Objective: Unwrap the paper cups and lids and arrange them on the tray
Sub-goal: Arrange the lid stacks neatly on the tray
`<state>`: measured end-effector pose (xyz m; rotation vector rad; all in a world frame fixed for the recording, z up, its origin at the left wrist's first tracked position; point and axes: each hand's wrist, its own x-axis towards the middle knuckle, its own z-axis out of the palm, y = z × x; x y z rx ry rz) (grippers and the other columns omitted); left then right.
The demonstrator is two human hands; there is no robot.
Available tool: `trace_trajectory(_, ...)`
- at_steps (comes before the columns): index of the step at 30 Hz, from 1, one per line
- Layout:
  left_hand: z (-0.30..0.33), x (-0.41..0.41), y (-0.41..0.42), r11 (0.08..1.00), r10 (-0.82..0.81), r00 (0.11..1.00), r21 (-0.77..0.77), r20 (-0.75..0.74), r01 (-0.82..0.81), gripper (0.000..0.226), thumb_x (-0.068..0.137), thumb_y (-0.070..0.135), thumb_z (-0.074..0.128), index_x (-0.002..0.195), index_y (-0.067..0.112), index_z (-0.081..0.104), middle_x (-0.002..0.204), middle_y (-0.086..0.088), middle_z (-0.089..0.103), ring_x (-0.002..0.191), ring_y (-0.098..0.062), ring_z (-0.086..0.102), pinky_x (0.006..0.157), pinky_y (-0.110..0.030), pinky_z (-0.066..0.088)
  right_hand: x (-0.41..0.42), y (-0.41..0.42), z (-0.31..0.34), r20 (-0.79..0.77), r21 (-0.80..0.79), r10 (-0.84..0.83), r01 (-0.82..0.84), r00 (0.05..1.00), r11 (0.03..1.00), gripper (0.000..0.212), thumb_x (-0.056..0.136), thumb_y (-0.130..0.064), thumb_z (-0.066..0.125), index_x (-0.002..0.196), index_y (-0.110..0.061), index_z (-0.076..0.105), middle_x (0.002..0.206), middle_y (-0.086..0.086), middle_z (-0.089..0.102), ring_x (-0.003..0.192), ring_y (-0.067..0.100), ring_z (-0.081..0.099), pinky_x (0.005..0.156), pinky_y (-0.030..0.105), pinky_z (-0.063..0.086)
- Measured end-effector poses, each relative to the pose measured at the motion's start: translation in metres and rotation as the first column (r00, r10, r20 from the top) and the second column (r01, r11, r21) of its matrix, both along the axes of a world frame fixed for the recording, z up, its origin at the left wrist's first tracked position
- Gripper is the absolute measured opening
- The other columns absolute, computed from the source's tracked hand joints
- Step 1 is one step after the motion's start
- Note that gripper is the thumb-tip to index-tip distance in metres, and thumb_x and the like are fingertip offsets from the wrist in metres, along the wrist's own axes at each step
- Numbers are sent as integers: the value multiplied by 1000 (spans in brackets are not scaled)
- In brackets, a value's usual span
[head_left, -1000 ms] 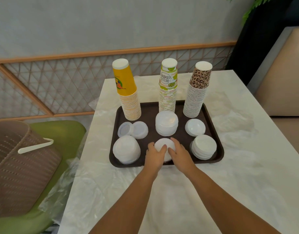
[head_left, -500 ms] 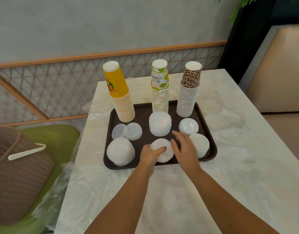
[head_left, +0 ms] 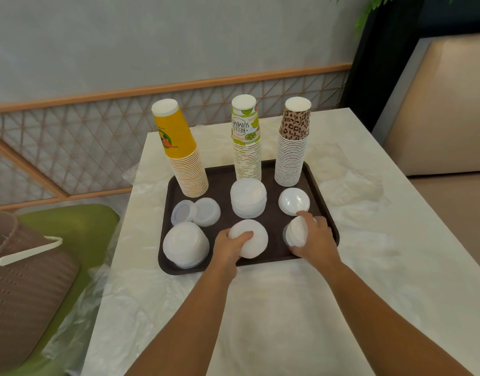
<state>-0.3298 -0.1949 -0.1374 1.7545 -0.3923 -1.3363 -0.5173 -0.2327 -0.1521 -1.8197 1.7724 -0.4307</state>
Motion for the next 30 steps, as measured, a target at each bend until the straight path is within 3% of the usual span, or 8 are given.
trace_trajectory(8,4,3,-2,1000,-1,999,7,-48,1,60,83,20,70,136,9,44,134,-9,48,119,-27,46,99,-41,46,-7,-12,13,158,83,-77,64,984,994,86,68,-24,82,140,-26,33,133,10,38,120,28,42,92,35,41)
trace_trajectory(12,7,-5,-8,996,-84,996,-11,-13,84,55,85,23,68,134,10,46,132,-8,50,119,-26,47,98,-40,48,-15,-15,26,208,49,-145,138,967,989,85,69,-21,82,139,-24,33,134,11,39,121,28,41,96,38,42)
trace_trajectory(16,13,-29,-16,979,-199,980,-45,5,199,51,86,25,67,132,11,48,128,-5,53,114,-22,50,89,-34,49,-23,-17,40,244,2,-128,131,961,991,88,69,-22,83,140,-26,32,133,11,39,118,26,42,85,30,37)
trace_trajectory(21,16,-62,-27,966,-249,967,-58,62,252,54,87,28,66,132,11,42,125,-4,49,112,-20,48,97,-37,48,-32,-24,59,210,-77,-86,105,974,992,89,67,-23,84,140,-23,32,134,12,41,120,27,41,87,31,36)
trace_trajectory(26,11,-84,-35,944,-312,918,-29,244,328,56,88,33,64,133,10,41,131,-8,47,112,-18,48,90,-28,43,-41,-27,70,197,-120,-67,92,978,988,91,67,-27,84,141,-23,32,136,11,41,123,27,40,94,36,40)
trace_trajectory(30,9,-96,-39,933,-349,842,74,411,351,58,87,43,62,132,12,45,135,-11,35,121,-25,39,99,-34,37,-49,-29,68,219,-114,-72,99,973,989,91,67,-27,84,141,-24,32,136,11,40,122,26,41,87,28,35)
